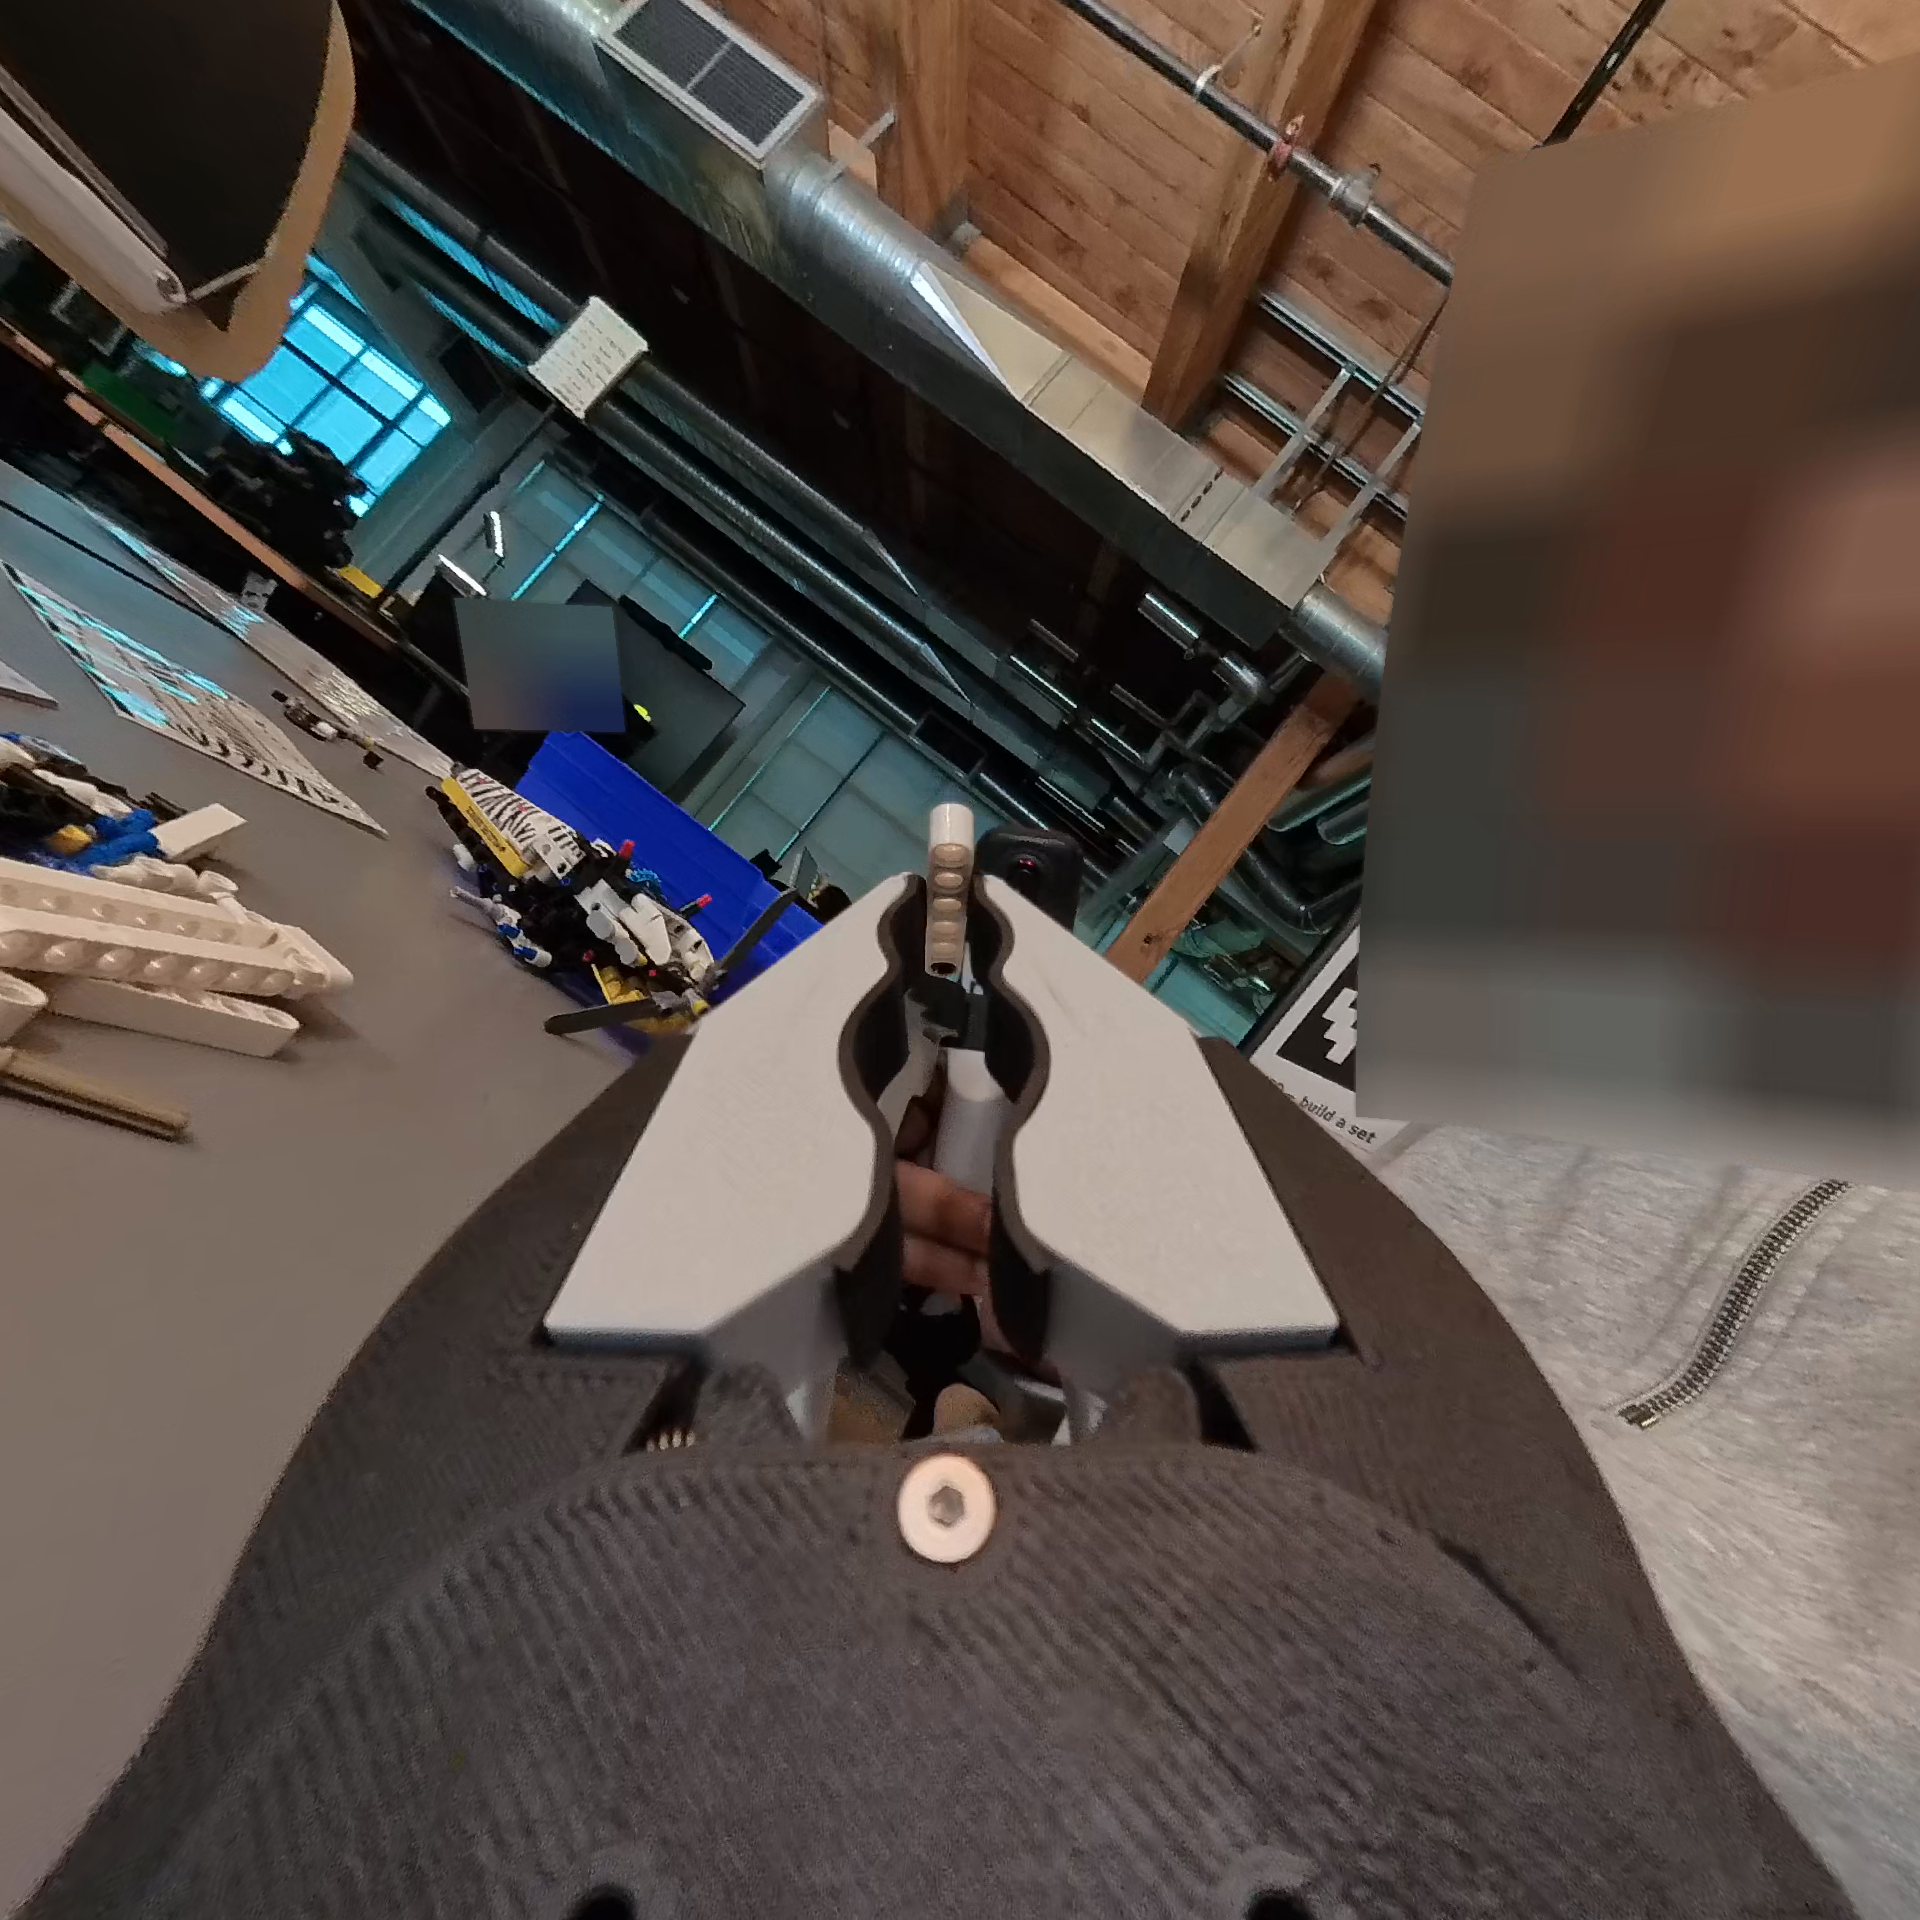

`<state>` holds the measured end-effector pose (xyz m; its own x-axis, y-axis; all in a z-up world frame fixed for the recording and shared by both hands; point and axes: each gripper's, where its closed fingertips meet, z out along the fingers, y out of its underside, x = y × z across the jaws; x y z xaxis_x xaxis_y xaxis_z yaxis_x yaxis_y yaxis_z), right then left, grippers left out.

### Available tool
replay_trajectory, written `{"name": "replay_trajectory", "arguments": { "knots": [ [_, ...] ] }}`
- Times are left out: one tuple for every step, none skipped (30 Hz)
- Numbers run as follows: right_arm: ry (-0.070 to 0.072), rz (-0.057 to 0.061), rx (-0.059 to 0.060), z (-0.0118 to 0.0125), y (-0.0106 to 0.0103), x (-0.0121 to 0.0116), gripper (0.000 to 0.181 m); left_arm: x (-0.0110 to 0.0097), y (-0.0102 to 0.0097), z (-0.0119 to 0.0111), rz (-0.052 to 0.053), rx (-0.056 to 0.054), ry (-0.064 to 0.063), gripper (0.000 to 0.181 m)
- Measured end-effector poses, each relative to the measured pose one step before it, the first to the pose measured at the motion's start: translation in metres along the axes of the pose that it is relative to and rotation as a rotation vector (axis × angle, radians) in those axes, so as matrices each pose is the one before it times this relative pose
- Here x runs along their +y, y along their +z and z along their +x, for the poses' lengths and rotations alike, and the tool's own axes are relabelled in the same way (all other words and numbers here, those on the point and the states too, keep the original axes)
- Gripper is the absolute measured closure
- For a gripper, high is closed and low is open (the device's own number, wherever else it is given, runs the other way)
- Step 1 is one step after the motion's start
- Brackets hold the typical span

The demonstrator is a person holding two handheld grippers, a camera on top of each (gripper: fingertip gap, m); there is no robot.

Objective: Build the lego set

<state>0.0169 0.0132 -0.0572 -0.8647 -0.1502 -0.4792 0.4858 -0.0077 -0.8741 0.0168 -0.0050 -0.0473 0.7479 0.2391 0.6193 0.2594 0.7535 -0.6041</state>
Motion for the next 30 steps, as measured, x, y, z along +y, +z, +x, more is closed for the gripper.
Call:
{"name": "replay_trajectory", "arguments": {
  "knots": [
    [0.0068, -0.0045, 0.0009, 0.00068, 0.00033, 0.00126, 0.157, 0.00212, 0.00127, 0.00051, -0.0100, 0.0041, -0.0025, 0.176],
    [0.0050, -0.0044, 0.0051, 0.00122, 0.00016, 0.00099, 0.158, 0.00185, 0.00120, 0.00048, -0.0090, 0.0028, -0.0003, 0.176],
    [0.0024, -0.0022, -0.0005, 0.00038, -0.00004, 0.00054, 0.158, 0.00175, 0.00105, 0.00031, -0.0086, 0.0014, 0.0011, 0.176],
    [0.0029, 0.0025, -0.0037, -0.00015, -0.00022, -0.00047, 0.160, 0.00164, 0.00090, 0.00010, -0.0089, 0.0002, 0.0011, 0.176],
    [0.0041, 0.0048, -0.0031, -0.00016, -0.00046, -0.00072, 0.161, 0.00149, 0.00083, 0.00019, -0.0083, 0.0006, 0.0012, 0.176],
    [0.0035, 0.0031, -0.0019, 0.00002, -0.00037, -0.00056, 0.163, 0.00124, 0.00072, 0.00004, -0.0067, 0.0005, 0.0009, 0.176],
    [0.0024, 0.0004, -0.0033, -0.00012, -0.00015, -0.00014, 0.164, 0.00105, 0.00051, 0.00002, -0.0056, -0.0002, 0.0003, 0.176],
    [0.0028, -0.0022, -0.0035, 0.00001, 0.00014, 0.00039, 0.164, 0.00081, 0.00051, 0.00005, -0.0040, 0.0004, 0.0000, 0.176],
    [0.0031, -0.0031, -0.0070, -0.00058, 0.00039, 0.00071, 0.165, 0.00057, 0.00041, 0.00014, -0.0029, 0.0016, -0.0006, 0.176],
    [0.0038, -0.0024, -0.0177, -0.00222, 0.00063, 0.00057, 0.165, 0.00080, 0.00034, 0.00020, -0.0033, 0.0015, -0.0011, 0.176],
    [0.0055, -0.0016, -0.0215, -0.00289, 0.00057, 0.00022, 0.165, 0.00065, 0.00041, -0.00003, -0.0037, 0.0005, -0.0015, 0.176],
    [0.0032, -0.0013, -0.0119, -0.00156, 0.00024, 0.00001, 0.165, 0.00078, 0.00031, 0.00026, -0.0030, 0.0016, -0.0007, 0.176],
    [-0.0039, -0.0030, 0.0007, 0.00000, -0.00013, 0.00018, 0.169, 0.00059, 0.00042, 0.00067, -0.0021, 0.0043, -0.0002, 0.176],
    [-0.0108, -0.0072, 0.0078, 0.00094, -0.00053, 0.00049, 0.175, 0.00021, 0.00028, 0.00094, -0.0004, 0.0063, -0.0020, 0.176],
    [-0.0141, -0.0081, 0.0038, 0.00044, -0.00046, 0.00025, 0.176, 0.00050, 0.00015, 0.00001, -0.0018, 0.0007, -0.0027, 0.176],
    [-0.0113, -0.0062, 0.0029, 0.00020, -0.00056, -0.00020, 0.176, 0.00037, 0.00011, -0.00030, -0.0014, -0.0008, -0.0017, 0.175],
    [-0.0112, -0.0043, 0.0027, 0.00018, -0.00064, -0.00061, 0.177, 0.00025, 0.00000, -0.00062, -0.0013, -0.0023, -0.0027, 0.174],
    [-0.0128, -0.0035, 0.0023, 0.00012, -0.00098, -0.00081, 0.177, -0.00010, 0.00001, -0.00121, 0.0002, -0.0077, -0.0015, 0.171],
    [-0.0165, -0.0060, 0.0048, 0.00092, -0.00141, -0.00093, 0.177, -0.00071, -0.00036, -0.00191, 0.0039, -0.0134, 0.0023, 0.166],
    [-0.0226, -0.0106, 0.0121, 0.00240, -0.00209, -0.00067, 0.177, -0.00144, -0.00074, -0.00216, 0.0079, -0.0175, 0.0066, 0.159],
    [-0.0294, -0.0128, 0.0208, 0.00416, -0.00304, -0.00077, 0.177, -0.00196, -0.00134, -0.00133, 0.0086, -0.0141, 0.0135, 0.155],
    [-0.0347, -0.0161, 0.0276, 0.00570, -0.00399, -0.00062, 0.177, -0.00293, -0.00161, -0.00126, 0.0141, -0.0171, 0.0168, 0.150],
    [-0.0359, -0.0282, 0.0299, 0.00704, -0.00404, 0.00121, 0.176, -0.00325, -0.00190, -0.00194, 0.0157, -0.0214, 0.0186, 0.146],
    [-0.0314, -0.0553, 0.0253, 0.00769, -0.00333, 0.00556, 0.176, -0.00283, -0.00183, -0.00182, 0.0137, -0.0190, 0.0165, 0.144],
    [-0.0244, -0.0860, 0.0160, 0.00744, -0.00242, 0.01104, 0.176, -0.00269, -0.00146, -0.00111, 0.0126, -0.0117, 0.0116, 0.143],
    [-0.0224, -0.1077, 0.0097, 0.00650, -0.00142, 0.01573, 0.176, -0.00218, -0.00103, -0.00012, 0.0114, -0.0037, 0.0063, 0.144],
    [-0.0221, -0.1197, 0.0147, 0.00692, -0.00063, 0.01882, 0.177, -0.00159, -0.00061, 0.00018, 0.0089, 0.0007, 0.0015, 0.144],
    [-0.0212, -0.1047, 0.0344, 0.00829, 0.00007, 0.01702, 0.176, -0.00048, -0.00005, 0.00019, 0.0040, 0.0036, -0.0024, 0.144],
    [-0.0161, -0.0708, 0.0352, 0.00626, 0.00012, 0.01132, 0.176, 0.00045, 0.00033, 0.00023, -0.0016, 0.0053, -0.0057, 0.144],
    [-0.0295, -0.0306, 0.0069, 0.00073, -0.00030, 0.00457, 0.176, 0.00104, 0.00043, 0.00032, -0.0045, 0.0059, -0.0062, 0.144]
  ]
}}
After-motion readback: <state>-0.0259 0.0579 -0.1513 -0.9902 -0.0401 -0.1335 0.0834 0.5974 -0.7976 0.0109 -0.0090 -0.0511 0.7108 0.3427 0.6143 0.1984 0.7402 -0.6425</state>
